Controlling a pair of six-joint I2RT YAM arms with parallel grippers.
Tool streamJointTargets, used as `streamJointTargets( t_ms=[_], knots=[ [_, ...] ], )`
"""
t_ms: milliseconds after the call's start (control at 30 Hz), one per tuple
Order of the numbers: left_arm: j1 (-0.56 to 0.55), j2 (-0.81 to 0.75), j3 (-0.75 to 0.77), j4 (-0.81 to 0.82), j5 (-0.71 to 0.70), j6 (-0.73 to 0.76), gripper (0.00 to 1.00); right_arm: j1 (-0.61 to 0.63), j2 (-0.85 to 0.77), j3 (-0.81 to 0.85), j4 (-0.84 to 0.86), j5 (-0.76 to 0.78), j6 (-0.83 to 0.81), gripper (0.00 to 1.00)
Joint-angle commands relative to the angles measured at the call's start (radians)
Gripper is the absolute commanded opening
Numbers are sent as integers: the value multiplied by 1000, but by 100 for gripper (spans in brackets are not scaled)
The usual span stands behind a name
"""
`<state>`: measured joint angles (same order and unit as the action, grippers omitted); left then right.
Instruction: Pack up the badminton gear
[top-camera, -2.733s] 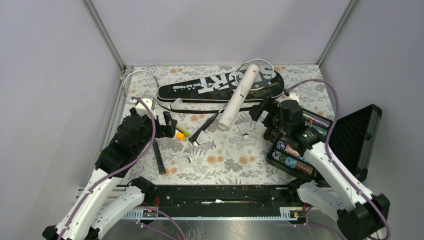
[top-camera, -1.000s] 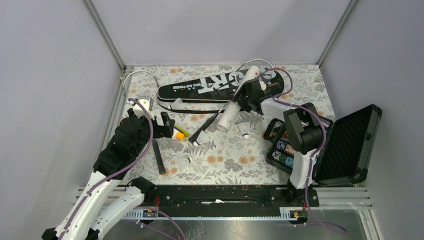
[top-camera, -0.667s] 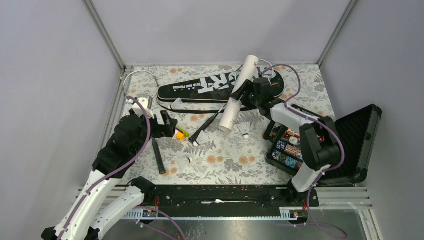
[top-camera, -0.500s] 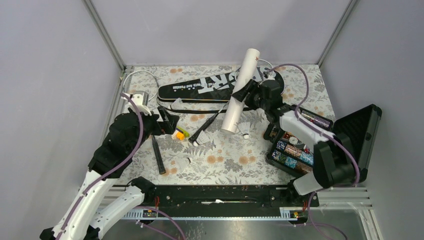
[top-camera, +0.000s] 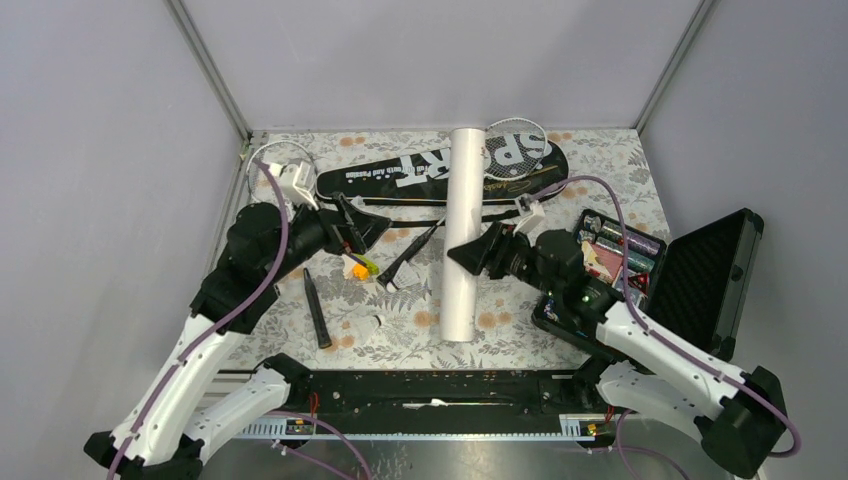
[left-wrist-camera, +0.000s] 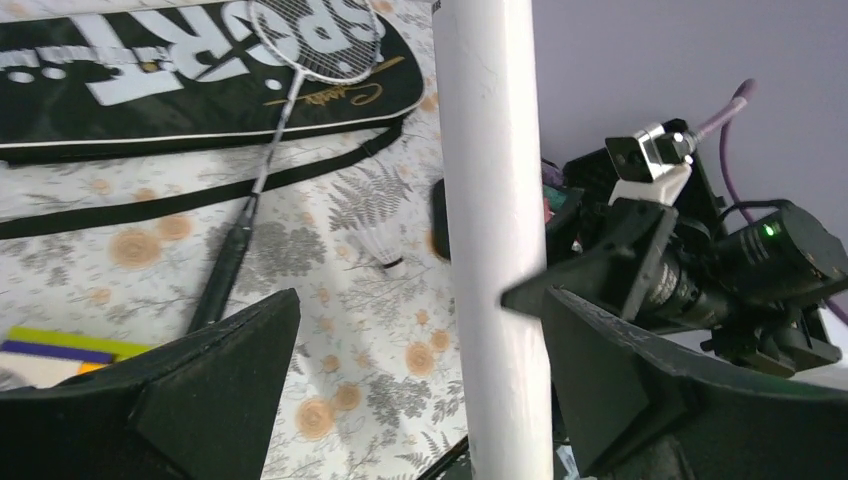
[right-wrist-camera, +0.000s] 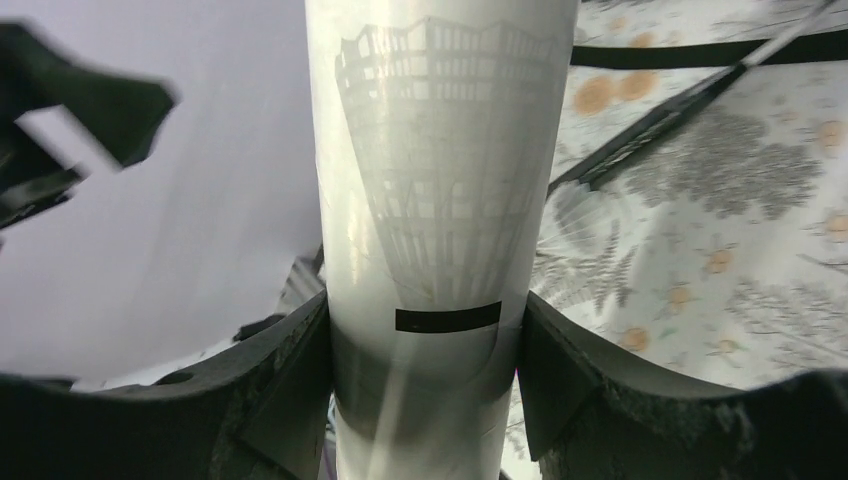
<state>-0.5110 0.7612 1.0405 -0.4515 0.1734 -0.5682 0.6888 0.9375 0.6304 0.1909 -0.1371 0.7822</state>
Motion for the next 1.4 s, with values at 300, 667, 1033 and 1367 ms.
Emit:
streamJointTargets(
  t_ms=[300, 667, 1033, 1367],
  knots=[
    [-23, 237, -153, 705, 373, -299, 99, 196, -112, 14, 74, 75, 72, 48],
    [-76, 346, -128, 732, 338, -283, 99, 229, -78, 36, 104, 89, 80, 47],
    [-92, 437, -123, 845, 402, -361, 86, 236, -35, 21, 162, 93, 81, 47],
    [-93, 468, -153, 888, 469, -383, 74, 237, 29, 17, 201, 80, 81, 48]
  ],
)
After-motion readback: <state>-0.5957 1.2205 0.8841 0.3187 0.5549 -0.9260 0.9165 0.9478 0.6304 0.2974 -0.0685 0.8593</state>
